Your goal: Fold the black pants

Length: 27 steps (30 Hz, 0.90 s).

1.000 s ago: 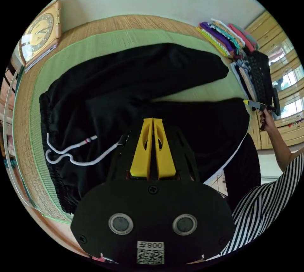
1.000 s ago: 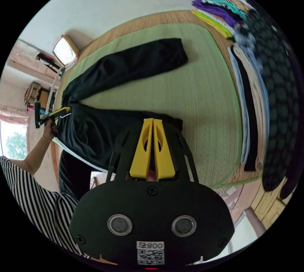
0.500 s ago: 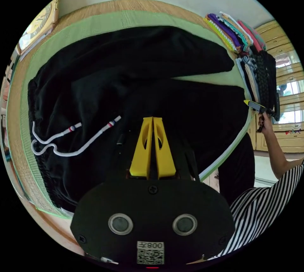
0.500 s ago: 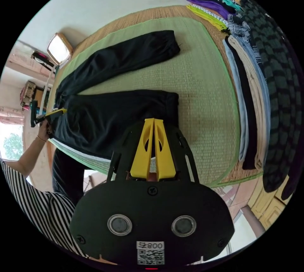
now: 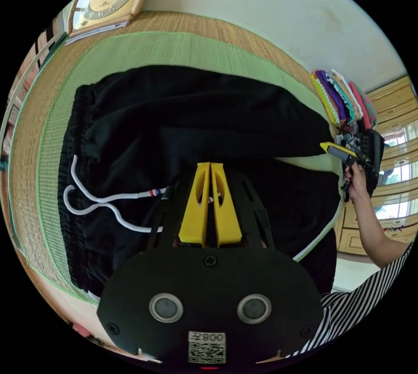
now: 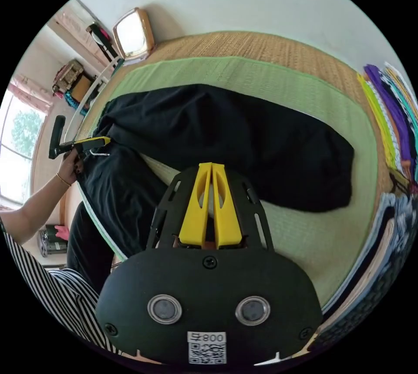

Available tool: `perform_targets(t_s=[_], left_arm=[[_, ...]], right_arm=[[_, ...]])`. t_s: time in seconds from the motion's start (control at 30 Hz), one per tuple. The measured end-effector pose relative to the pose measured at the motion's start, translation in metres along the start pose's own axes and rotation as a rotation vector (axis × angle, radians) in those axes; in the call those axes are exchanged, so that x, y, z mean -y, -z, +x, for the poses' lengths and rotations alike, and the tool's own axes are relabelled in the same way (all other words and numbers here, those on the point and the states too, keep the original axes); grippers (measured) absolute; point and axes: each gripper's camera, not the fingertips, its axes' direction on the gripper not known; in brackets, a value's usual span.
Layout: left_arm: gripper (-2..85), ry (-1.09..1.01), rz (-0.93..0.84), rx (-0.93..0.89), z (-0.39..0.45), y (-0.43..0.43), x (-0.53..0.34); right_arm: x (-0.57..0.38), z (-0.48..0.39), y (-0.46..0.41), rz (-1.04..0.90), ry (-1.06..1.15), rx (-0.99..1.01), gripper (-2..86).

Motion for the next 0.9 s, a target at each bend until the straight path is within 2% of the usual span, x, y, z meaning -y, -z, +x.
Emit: perform_targets(t_s=[0.07,0.13,0.27,0.37,0.5,0.67,0.9], left_arm=[[0.1,-0.005,0.000,-0.017,-0.005,0.003,-0.006],[0.1,-0.023,-0.009,-0.033,-0.009,0.010,-0.011],[0.3,-0.024,0.098,-0.052,-0.029,0.044,-0.040],[0.6,0.040,0.150,-0.059,-0.056,0.064,-0.068],[2.0,0.102,0.199,-0.079,-0.094,0.086,-0.087],[5.9,0.096,0.299,-0.057,-0.138,0.114,-0.054],[8.0,0.210,0.181,-0.035,-0.209,0.096,0.014]], right_arm=[[0.011,-0.003,-0.026,-0.086,0.007,-0.021,0.0],[0.010,-0.002,-0.027,-0.047,-0.004,0.012,0.1],[0.011,-0.012,-0.019,0.005,0.024,0.016,0.4],[0.043,-0.049,-0.012,0.085,0.144,0.094,1.0],[0.122,-0.132,-0.033,0.085,0.377,0.122,2.9],[0.205,-0.200,-0.090,-0.030,0.485,0.033,5.0],[0.252,-0.230,-0.151,-0.165,0.538,-0.085,6.5]])
